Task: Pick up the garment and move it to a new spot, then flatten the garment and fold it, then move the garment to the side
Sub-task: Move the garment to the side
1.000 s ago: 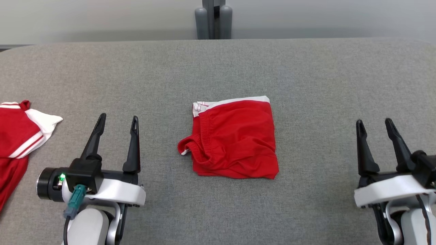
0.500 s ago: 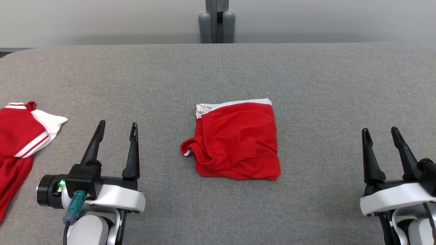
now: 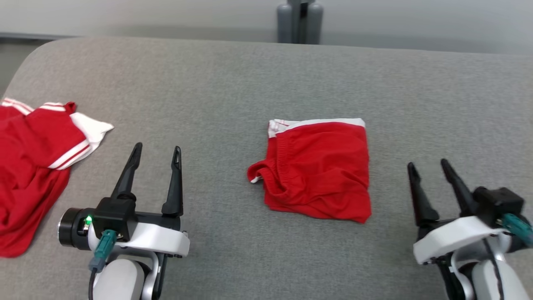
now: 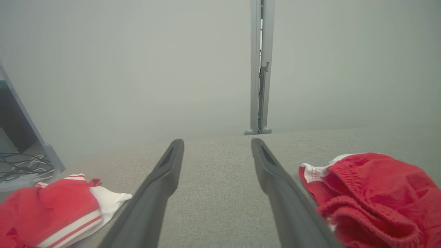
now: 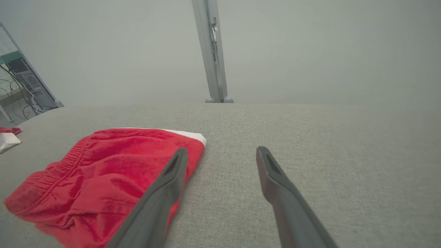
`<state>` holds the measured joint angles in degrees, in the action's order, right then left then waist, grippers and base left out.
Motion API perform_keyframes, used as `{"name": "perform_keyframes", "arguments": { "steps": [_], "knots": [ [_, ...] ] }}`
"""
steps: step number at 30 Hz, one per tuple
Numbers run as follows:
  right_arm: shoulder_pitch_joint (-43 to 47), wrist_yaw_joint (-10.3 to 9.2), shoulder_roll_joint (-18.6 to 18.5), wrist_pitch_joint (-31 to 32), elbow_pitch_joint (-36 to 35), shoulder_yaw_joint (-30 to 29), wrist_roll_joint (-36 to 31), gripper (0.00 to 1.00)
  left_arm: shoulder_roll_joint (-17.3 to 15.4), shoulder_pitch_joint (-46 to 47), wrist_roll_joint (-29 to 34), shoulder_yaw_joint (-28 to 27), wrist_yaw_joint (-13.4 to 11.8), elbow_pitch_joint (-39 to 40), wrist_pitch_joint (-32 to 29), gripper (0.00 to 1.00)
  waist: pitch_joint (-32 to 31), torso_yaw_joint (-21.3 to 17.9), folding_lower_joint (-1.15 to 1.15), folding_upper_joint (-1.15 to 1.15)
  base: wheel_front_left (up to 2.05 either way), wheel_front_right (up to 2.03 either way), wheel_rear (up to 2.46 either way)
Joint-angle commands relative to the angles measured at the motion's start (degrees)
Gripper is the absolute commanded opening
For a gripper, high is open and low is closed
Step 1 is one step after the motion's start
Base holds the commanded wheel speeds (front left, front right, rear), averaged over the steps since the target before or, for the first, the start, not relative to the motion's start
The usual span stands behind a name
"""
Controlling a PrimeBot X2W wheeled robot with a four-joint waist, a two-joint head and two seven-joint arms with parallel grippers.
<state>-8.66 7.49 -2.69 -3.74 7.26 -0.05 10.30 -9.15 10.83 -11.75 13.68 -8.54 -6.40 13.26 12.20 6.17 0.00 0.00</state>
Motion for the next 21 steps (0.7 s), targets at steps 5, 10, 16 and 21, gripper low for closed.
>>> {"name": "perform_keyframes", "arguments": {
  "steps": [5,10,16,21],
  "knots": [
    [-3.9,0.02,-0.4,0.4,8.0,4.6,2.6,1.0,0.6,1.3,-0.4,0.7,0.5,-1.3,0.9,1.0,1.7,3.6,0.0,0.0,0.0,0.0,0.0],
    [-6.6,0.02,-0.4,1.5,15.7,9.2,6.4,1.0,1.1,1.8,-0.6,0.9,0.7,-2.2,1.3,1.0,2.3,4.3,0.0,0.0,0.0,0.0,0.0],
    [-8.3,0.02,-0.4,3.0,21.1,13.5,10.7,1.0,1.0,2.7,-0.4,0.7,0.5,-2.2,1.6,1.0,3.1,3.7,0.0,0.0,0.0,0.0,0.0],
    [-9.1,0.03,-0.2,3.7,21.6,15.8,12.1,0.0,0.7,3.0,-0.2,0.7,0.5,-2.3,1.6,1.0,3.3,2.9,0.0,0.0,0.0,0.0,0.0]
  ]
}}
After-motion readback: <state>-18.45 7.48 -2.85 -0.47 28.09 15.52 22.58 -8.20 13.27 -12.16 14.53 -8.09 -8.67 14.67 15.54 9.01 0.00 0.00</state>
